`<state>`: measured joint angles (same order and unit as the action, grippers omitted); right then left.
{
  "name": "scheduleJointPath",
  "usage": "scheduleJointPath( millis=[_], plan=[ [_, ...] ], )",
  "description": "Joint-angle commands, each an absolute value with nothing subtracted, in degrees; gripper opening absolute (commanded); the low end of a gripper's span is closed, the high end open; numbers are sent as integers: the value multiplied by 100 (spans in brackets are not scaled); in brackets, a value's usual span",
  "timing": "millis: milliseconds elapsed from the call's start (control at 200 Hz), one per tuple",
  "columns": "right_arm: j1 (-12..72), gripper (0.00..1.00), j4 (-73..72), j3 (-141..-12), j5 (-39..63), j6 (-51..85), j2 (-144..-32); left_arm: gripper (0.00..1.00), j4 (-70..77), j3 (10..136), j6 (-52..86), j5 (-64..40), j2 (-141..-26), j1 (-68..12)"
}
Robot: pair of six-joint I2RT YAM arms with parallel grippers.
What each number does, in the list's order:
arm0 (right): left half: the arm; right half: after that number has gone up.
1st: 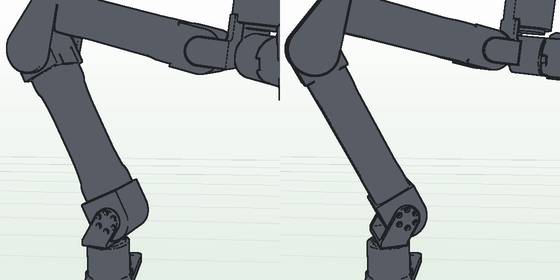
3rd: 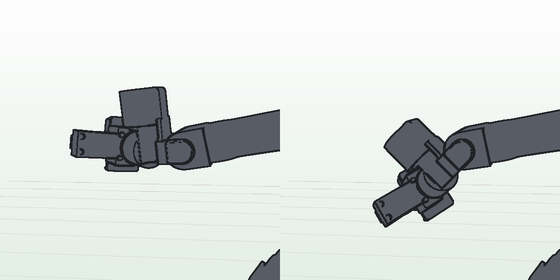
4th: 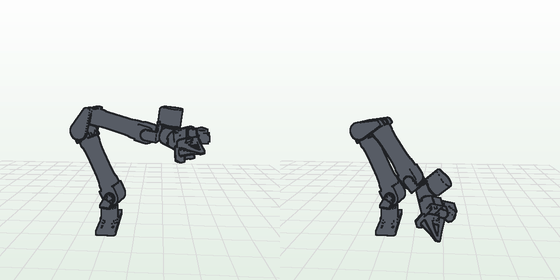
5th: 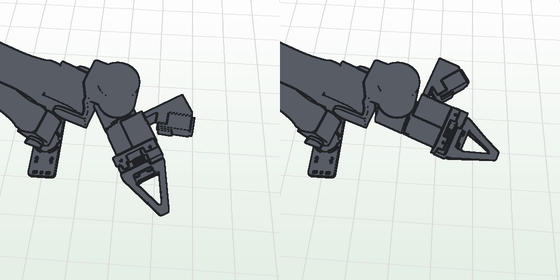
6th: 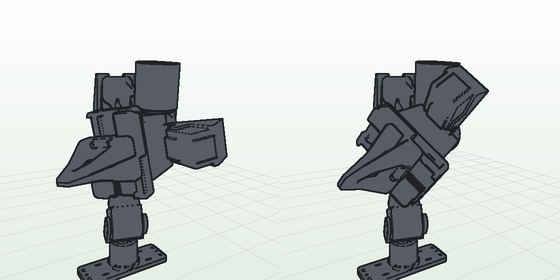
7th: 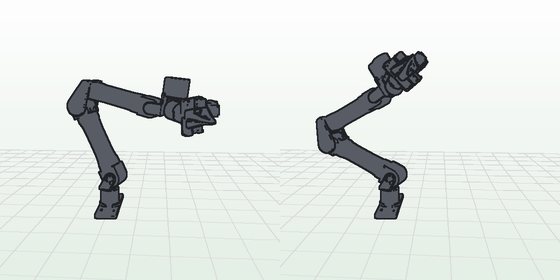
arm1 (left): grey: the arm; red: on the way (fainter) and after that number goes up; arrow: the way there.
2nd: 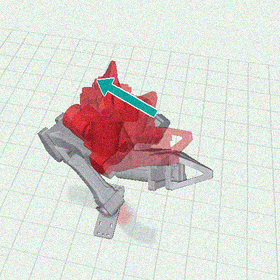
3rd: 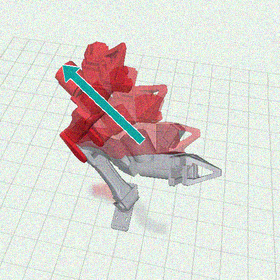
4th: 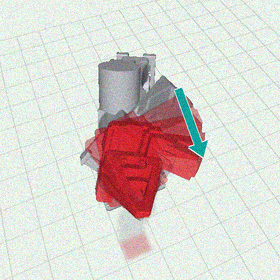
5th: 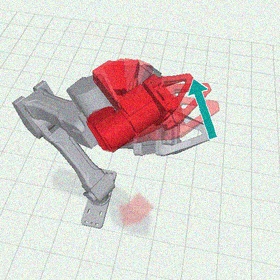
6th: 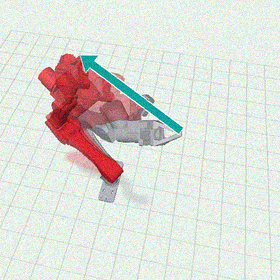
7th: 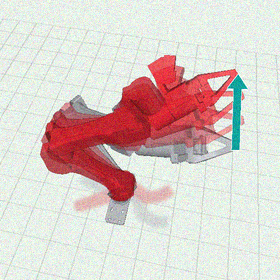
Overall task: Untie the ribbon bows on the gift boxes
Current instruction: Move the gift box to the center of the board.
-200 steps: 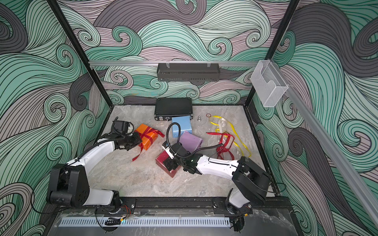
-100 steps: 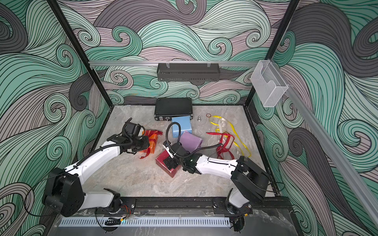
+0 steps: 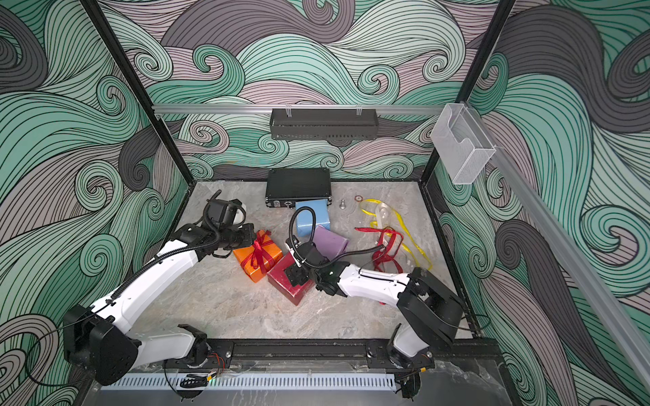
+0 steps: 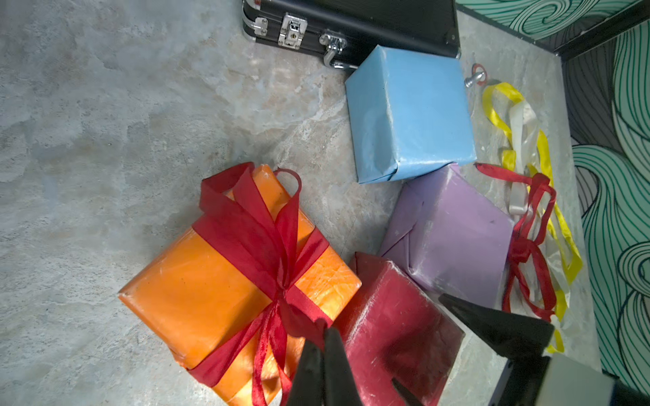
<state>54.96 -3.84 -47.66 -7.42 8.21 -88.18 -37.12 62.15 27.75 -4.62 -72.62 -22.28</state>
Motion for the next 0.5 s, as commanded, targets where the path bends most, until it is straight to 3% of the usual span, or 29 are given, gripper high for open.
scheduleJointPath(
  millis=[0, 250, 495],
  plan=[
    [5399, 83, -665, -4648, -252, 1035, -8653, 3, -4037, 6407, 2427, -639, -7354, -2267],
    [5198, 67, -1599, -4610, 1733, 2244, -8474, 4, -3607, 6163, 2478, -1452, -7554, -2267],
    [5208, 47, -2182, -5501, 1997, 3487, -9458, 4, -3521, 6139, 2718, -1835, -7610, -2194]
  ],
)
